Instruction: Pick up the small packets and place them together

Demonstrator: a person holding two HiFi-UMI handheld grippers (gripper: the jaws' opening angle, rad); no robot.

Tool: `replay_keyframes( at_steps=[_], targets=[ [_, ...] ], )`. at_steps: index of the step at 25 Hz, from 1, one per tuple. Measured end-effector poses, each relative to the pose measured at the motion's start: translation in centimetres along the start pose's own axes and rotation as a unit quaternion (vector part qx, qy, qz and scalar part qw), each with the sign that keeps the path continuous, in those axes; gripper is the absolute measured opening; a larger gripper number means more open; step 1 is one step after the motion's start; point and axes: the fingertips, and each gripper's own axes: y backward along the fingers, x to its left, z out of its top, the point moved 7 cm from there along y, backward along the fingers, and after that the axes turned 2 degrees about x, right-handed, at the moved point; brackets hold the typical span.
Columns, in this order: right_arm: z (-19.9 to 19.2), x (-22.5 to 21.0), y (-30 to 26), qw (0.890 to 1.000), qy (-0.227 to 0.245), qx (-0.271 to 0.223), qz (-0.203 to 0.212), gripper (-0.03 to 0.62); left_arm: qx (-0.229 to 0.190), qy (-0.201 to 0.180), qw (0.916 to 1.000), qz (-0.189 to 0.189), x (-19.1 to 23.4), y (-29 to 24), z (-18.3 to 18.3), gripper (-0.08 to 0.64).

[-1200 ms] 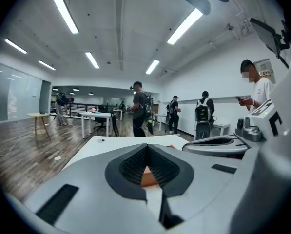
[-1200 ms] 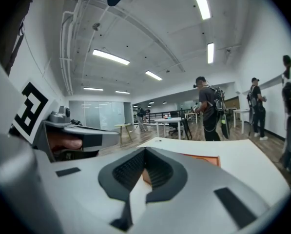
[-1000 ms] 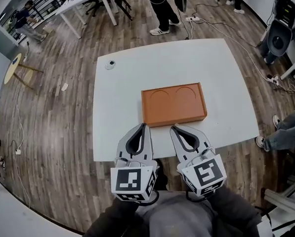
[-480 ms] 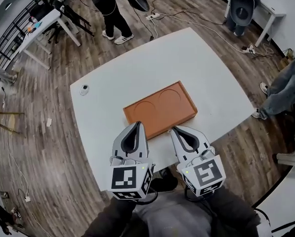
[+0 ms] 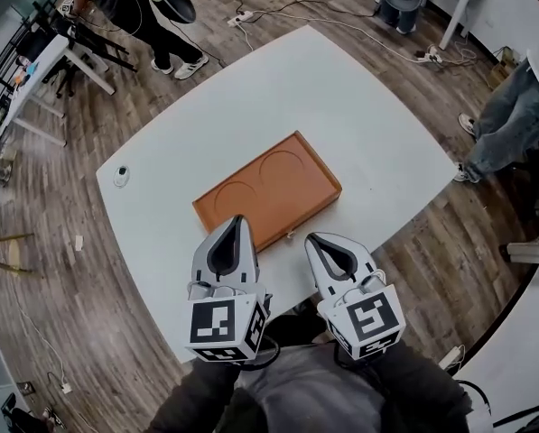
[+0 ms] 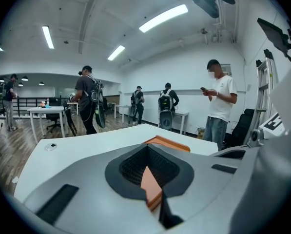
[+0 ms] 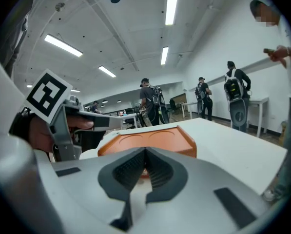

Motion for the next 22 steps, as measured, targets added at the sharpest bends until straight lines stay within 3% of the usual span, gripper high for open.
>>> replay_keyframes(
  at_steps=[6,11,22],
  targets=[
    [-2.5,-0.2,-1.3,1.0,-0.01,0.028,-0.006,-0.002,0.013,-0.011,0.9998,-0.005,0.0,-0.8,-1.5,-0.003],
    [-2.8,0.1,-2.5,0.999,-0.014,0.037,0.012,0.0,0.006,-0.019,0.9998,-0.004,0.1,-0.6,-1.4,-0.003],
    [-3.4,0.3,-3.5,0.996,0.004,0.083,0.021,0.088,0.029,0.003,0.9996,-0.001,0.8,-0.8,-1.6,-0.003]
  ],
)
